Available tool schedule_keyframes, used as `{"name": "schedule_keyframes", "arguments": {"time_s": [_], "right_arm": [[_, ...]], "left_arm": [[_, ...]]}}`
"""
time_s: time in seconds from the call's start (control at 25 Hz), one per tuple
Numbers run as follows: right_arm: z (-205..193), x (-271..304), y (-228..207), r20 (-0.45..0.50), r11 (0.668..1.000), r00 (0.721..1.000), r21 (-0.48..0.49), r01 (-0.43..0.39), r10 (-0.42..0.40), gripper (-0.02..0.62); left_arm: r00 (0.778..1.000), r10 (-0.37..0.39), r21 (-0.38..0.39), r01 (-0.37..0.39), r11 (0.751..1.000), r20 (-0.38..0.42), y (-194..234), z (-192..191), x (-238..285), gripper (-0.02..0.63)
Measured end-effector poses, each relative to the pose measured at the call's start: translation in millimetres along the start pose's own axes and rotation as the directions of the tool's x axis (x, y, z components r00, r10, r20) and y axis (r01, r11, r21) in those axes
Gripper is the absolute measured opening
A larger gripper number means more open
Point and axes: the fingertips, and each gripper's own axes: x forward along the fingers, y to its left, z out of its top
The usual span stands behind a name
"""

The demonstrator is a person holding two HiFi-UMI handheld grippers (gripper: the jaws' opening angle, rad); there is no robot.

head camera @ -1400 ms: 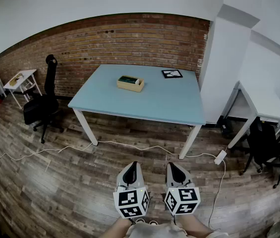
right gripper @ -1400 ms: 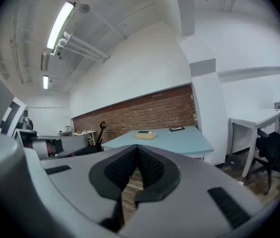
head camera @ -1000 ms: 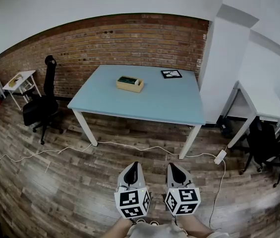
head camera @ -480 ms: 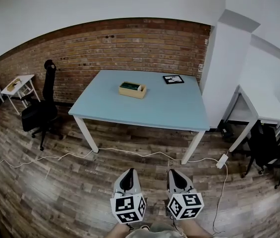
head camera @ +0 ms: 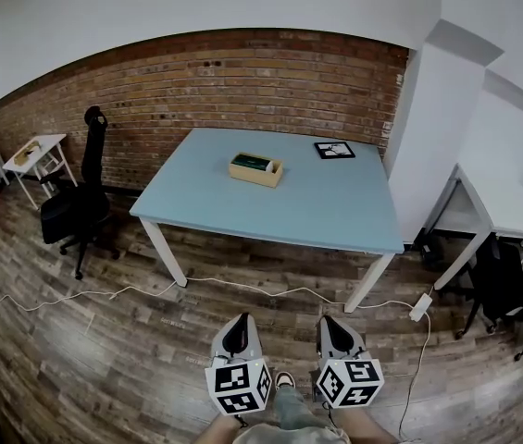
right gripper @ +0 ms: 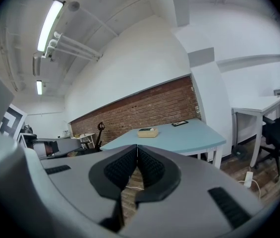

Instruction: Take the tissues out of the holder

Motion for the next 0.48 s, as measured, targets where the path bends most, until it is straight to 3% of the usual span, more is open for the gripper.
{"name": "schedule_keyframes", "arguments": {"time_s": [0.48], "right_arm": [[35, 102, -31, -0.020, 0.999, 0.999, -0.002, -0.043, 0.042, 0.006]], "left_arm": [[1.000, 0.026, 0.001, -0.026, 1.000, 0.000, 8, 27, 97, 0.008]]}}
